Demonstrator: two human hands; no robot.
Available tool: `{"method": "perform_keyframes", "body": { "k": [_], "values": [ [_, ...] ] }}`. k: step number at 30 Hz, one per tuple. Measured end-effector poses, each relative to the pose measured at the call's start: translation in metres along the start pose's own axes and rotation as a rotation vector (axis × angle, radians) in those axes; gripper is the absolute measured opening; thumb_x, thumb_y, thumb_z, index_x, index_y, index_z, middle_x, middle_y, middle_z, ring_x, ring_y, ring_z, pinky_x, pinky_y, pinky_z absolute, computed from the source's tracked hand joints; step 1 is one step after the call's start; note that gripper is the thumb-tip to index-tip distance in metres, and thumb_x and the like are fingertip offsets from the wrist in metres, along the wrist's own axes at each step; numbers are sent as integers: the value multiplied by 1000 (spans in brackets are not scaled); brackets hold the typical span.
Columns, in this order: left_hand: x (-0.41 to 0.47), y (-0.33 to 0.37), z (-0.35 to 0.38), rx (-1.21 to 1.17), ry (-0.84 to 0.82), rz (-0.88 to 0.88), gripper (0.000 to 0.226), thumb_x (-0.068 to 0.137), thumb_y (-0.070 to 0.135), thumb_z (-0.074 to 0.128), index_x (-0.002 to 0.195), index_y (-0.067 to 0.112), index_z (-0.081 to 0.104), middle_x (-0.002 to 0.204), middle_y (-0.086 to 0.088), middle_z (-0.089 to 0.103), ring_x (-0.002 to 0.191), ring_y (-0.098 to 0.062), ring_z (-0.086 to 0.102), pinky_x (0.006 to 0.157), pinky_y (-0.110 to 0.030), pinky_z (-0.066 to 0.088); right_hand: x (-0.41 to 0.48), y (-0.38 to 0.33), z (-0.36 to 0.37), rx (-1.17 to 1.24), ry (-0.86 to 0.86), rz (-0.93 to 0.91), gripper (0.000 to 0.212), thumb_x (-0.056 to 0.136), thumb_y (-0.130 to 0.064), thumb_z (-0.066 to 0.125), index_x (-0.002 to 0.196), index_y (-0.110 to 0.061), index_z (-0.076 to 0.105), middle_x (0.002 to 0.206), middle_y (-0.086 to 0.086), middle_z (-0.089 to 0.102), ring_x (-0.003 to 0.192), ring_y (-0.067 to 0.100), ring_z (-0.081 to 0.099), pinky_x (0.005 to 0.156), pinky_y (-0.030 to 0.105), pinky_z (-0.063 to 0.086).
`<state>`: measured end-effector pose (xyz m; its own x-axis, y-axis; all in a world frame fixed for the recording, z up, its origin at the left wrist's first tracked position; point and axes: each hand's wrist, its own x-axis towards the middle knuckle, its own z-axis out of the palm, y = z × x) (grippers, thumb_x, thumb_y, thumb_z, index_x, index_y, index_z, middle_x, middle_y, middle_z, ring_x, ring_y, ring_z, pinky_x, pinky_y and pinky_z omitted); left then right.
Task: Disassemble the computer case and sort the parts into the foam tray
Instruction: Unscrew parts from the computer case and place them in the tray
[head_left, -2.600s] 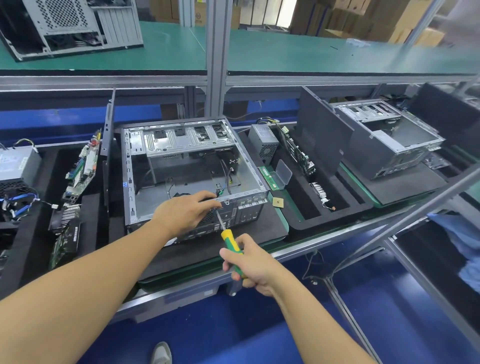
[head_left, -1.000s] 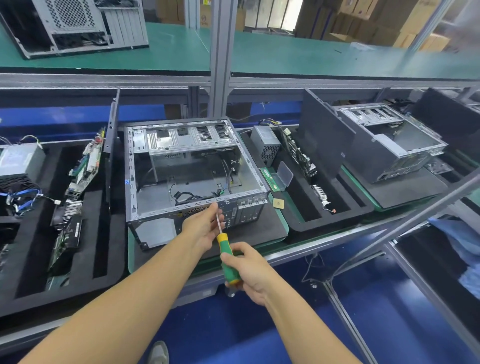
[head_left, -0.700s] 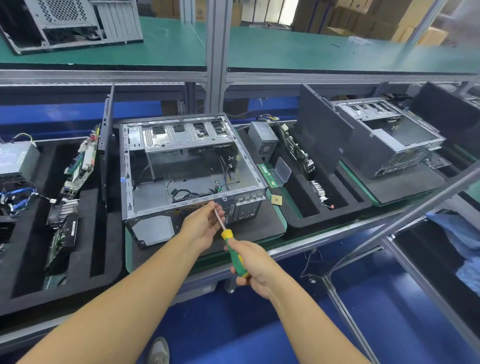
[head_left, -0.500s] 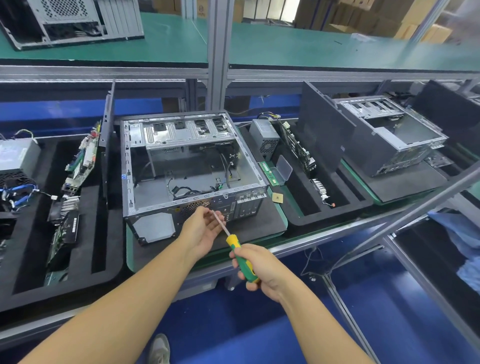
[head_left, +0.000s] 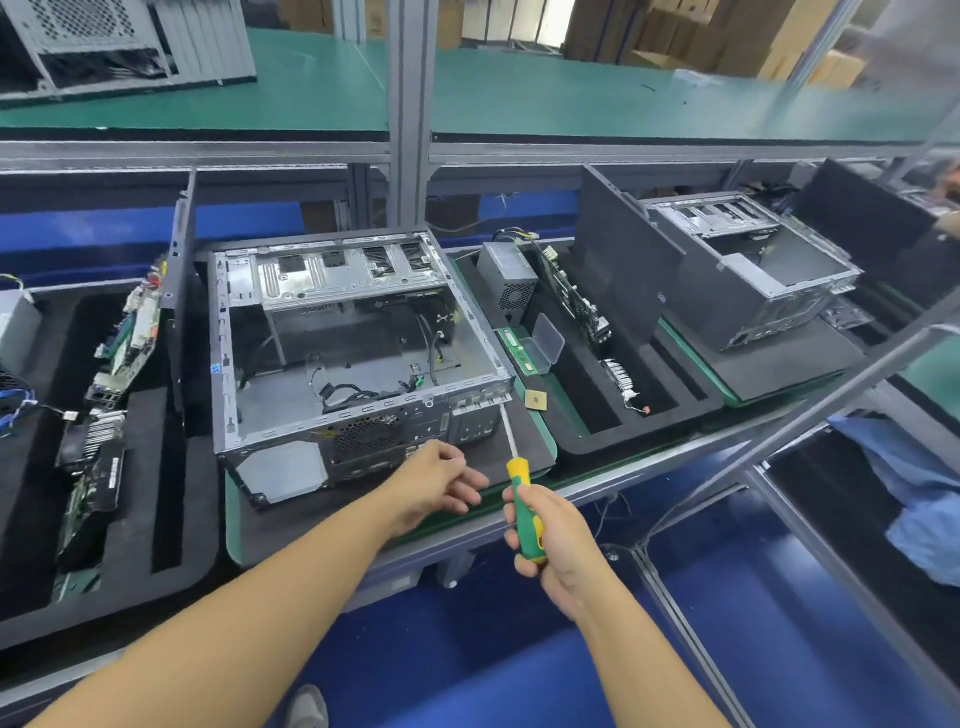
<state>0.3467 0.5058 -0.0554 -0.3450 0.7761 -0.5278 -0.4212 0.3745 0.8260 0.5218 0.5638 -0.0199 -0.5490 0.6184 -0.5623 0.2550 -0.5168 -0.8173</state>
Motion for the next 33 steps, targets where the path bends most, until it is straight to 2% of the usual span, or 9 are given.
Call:
{"method": "perform_keyframes", "body": {
  "k": [5, 9, 14, 18, 21, 23, 25, 29, 33],
  "values": [
    [58, 40, 79, 95, -81, -22, 28, 107, 20, 43, 96, -3, 55, 84, -18, 71, 62, -20, 66, 51, -24, 54, -2, -19, -33, 28, 161, -47, 17, 100, -23, 54, 98, -11, 66, 71, 1, 57, 53, 13, 47, 42, 24, 24],
    [119, 59, 130, 70, 8, -96, 39, 106, 19, 46, 132, -10, 46, 89, -17, 68, 65, -20, 65, 54, -25, 56, 1, -34, -60, 77, 271, -87, 17, 96, -25, 56, 95, -12, 66, 74, 0, 57, 55, 13, 47, 43, 25, 25],
    [165, 82, 150, 44, -77, -211, 53, 109, 31, 33, 150, -3, 28, 152, -22, 41, 135, -32, 49, 108, -41, 45, 1, -47, -86, 80, 349, -98, 25, 74, -38, 59, 84, -16, 63, 72, -1, 54, 55, 14, 47, 43, 25, 27],
    [167, 94, 150, -77, -87, -211, 66, 108, 41, 30, 158, 6, 6, 164, -19, 10, 151, -32, 20, 120, -46, 27, 5, -50, -91, 102, 370, -93, 28, 73, -37, 59, 88, -14, 63, 73, 0, 54, 55, 13, 47, 42, 25, 27],
    [154, 98, 145, -34, -78, -130, 61, 108, 40, 31, 157, 4, 19, 160, -14, 28, 145, -29, 34, 116, -42, 33, 10, -48, -86, 127, 373, -77, 22, 85, -31, 60, 94, -11, 64, 73, 0, 55, 55, 13, 47, 42, 25, 28],
    [139, 101, 137, 98, 11, -11, 37, 105, 30, 38, 128, 4, 53, 122, -9, 58, 107, -22, 59, 93, -33, 48, 14, -47, -79, 150, 353, -69, 22, 89, -28, 59, 99, -9, 64, 72, -1, 57, 54, 13, 47, 42, 25, 27],
    [116, 103, 126, 255, 49, 125, 20, 100, 21, 44, 97, 10, 60, 92, -4, 65, 80, -18, 64, 73, -32, 49, 18, -44, -67, 174, 313, -67, 27, 82, -33, 60, 99, -12, 66, 72, -2, 58, 53, 13, 47, 42, 25, 26],
    [67, 83, 88, 342, -13, 146, 15, 102, 12, 43, 98, 10, 58, 82, -8, 73, 68, -19, 71, 56, -26, 48, 27, -30, -34, 227, 184, -2, 27, 86, -41, 56, 90, -16, 69, 71, 0, 56, 51, 13, 45, 40, 22, 25],
    [36, 37, 28, 269, 50, -26, 15, 100, 10, 52, 105, 3, 65, 93, -11, 71, 72, -18, 67, 61, -27, 49, 32, -10, 4, 219, 68, 66, 30, 95, -42, 53, 87, -16, 68, 67, -1, 57, 49, 13, 46, 39, 21, 25]
  ]
}}
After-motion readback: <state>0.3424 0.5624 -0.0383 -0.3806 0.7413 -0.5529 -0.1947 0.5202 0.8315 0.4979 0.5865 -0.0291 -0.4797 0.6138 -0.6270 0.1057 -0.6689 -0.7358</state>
